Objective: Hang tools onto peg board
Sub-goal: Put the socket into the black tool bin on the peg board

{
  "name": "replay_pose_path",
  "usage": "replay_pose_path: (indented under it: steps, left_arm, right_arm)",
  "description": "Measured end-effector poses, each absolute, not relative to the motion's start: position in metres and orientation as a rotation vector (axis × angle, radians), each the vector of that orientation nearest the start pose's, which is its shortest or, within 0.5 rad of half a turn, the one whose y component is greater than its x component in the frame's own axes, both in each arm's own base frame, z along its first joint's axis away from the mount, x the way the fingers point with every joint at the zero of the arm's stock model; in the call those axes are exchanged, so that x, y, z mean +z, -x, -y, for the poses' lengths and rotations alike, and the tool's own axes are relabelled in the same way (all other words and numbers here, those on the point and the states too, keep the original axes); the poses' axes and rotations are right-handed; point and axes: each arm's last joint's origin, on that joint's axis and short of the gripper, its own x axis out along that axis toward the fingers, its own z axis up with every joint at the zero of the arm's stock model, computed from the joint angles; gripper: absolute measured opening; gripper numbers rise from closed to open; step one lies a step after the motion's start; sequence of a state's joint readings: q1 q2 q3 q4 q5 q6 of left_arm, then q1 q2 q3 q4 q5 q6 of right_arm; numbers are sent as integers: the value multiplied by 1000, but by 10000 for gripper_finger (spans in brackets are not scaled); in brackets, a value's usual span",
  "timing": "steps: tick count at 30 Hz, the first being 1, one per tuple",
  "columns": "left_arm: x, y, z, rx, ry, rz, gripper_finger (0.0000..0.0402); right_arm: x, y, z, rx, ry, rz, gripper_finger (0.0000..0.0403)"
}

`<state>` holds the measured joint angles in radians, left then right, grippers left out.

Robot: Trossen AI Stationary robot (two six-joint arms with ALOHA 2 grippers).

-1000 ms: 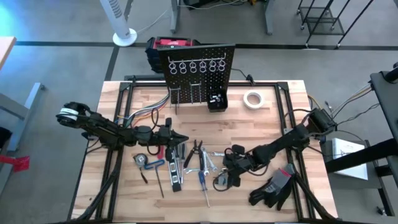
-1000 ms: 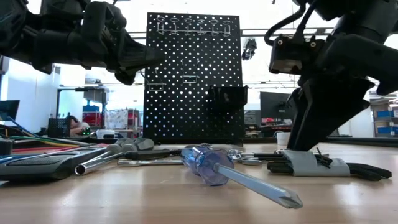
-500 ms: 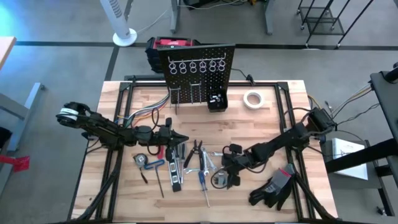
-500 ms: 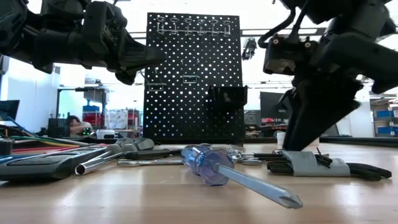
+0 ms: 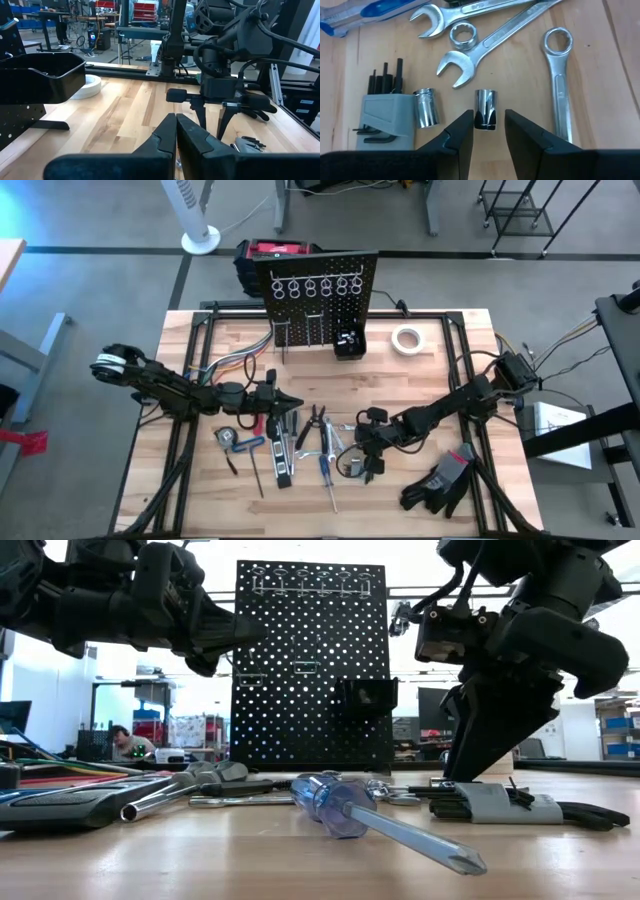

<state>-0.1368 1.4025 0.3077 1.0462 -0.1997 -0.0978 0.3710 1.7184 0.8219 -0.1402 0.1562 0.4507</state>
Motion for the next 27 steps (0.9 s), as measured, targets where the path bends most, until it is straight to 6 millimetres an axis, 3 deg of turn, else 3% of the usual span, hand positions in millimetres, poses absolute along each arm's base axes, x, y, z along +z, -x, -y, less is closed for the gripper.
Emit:
replay_pose_path:
  steps: [6,16,20,27]
  left_arm:
    - [169,-236,27,66,90,-45,0]
    - [167,-236,27,66,87,-62,0]
    - [167,-236,27,67,86,-64,0]
    - [167,-236,27,68,86,-63,0]
  right_arm:
    - [125,-291,-104,-44,-144,-1016,101]
    - [104,-299,-103,-70,-125,-1038,86]
    - [114,-300,-103,-58,-112,-1014,47]
    - [146,-302,-96,-64,-46,-899,47]
